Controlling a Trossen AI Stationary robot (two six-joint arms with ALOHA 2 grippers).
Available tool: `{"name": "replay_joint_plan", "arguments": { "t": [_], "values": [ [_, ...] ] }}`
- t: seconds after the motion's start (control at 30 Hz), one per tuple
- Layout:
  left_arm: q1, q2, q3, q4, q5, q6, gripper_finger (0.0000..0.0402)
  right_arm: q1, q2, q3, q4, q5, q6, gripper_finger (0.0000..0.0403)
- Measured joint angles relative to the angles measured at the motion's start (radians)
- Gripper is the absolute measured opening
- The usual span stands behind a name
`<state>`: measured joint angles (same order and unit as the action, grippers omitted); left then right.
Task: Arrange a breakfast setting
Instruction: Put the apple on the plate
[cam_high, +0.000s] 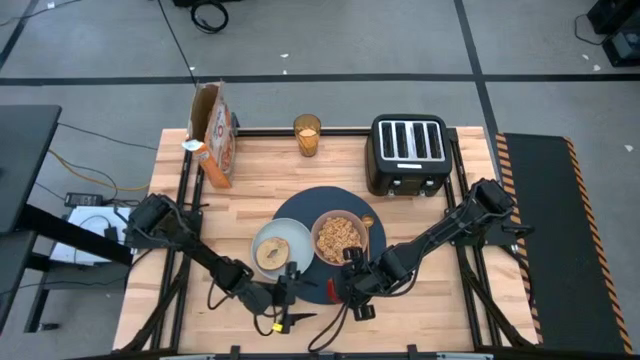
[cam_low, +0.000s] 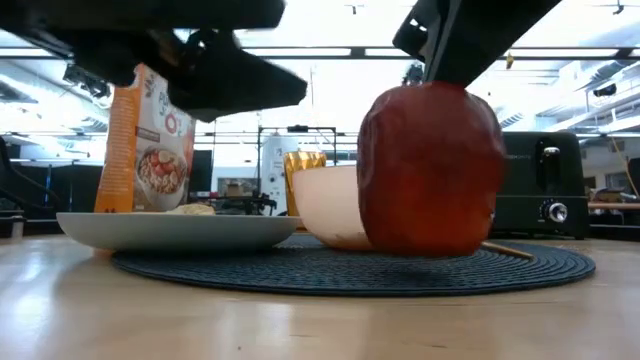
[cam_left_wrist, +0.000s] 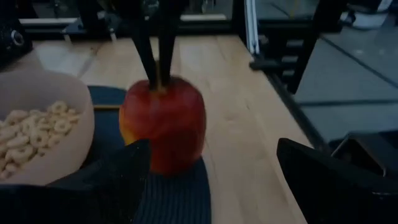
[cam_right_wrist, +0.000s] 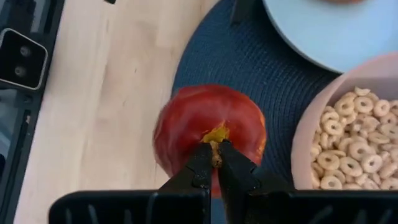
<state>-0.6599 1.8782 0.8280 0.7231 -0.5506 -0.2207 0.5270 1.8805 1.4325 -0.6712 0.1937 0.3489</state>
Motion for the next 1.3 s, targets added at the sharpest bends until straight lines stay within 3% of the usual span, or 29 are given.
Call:
{"name": "replay_joint_plan", "arguments": {
  "t": [0.2, 0.33, 0.63, 0.8, 0.93, 1.03, 1.2, 1.3],
  "values": [
    [0.024, -0.001, 0.000, 0.085, -0.006, 0.001, 0.0352, 0.000, 0.000, -0.004, 0.013, -0.002, 0.011, 0.0016],
    [0.035, 0.000, 0.000, 0.070, 0.076, 0.044, 0.0352, -0.003, 0.000, -0.004, 0.021, -0.001, 0.008, 0.0015],
    [0.069, 0.000, 0.000, 0.026, 0.150, 0.022, 0.0352, -0.020, 0.000, -0.004, 0.020, -0.014, -0.003, 0.0015],
    [0.091, 0.002, 0.059, -0.142, 0.092, 0.041, 0.0353, -0.027, 0.000, -0.004, 0.021, -0.030, -0.009, 0.0015],
    [0.092, 0.001, 0.097, -0.153, 0.015, 0.069, 0.0350, -0.033, 0.000, -0.004, 0.021, -0.038, -0.009, 0.0015],
    [0.083, 0.001, 0.100, -0.159, 0.015, 0.082, 0.0315, -0.032, -0.001, -0.004, 0.021, -0.039, -0.011, 0.0015],
    [0.054, 0.001, 0.100, -0.173, 0.015, 0.087, 0.0188, -0.032, -0.001, -0.004, 0.021, -0.040, -0.012, 0.0016],
    [0.043, 0.001, 0.100, -0.161, 0.040, 0.097, 0.0148, -0.032, -0.001, -0.004, 0.021, -0.040, -0.012, 0.0016]
  ]
}}
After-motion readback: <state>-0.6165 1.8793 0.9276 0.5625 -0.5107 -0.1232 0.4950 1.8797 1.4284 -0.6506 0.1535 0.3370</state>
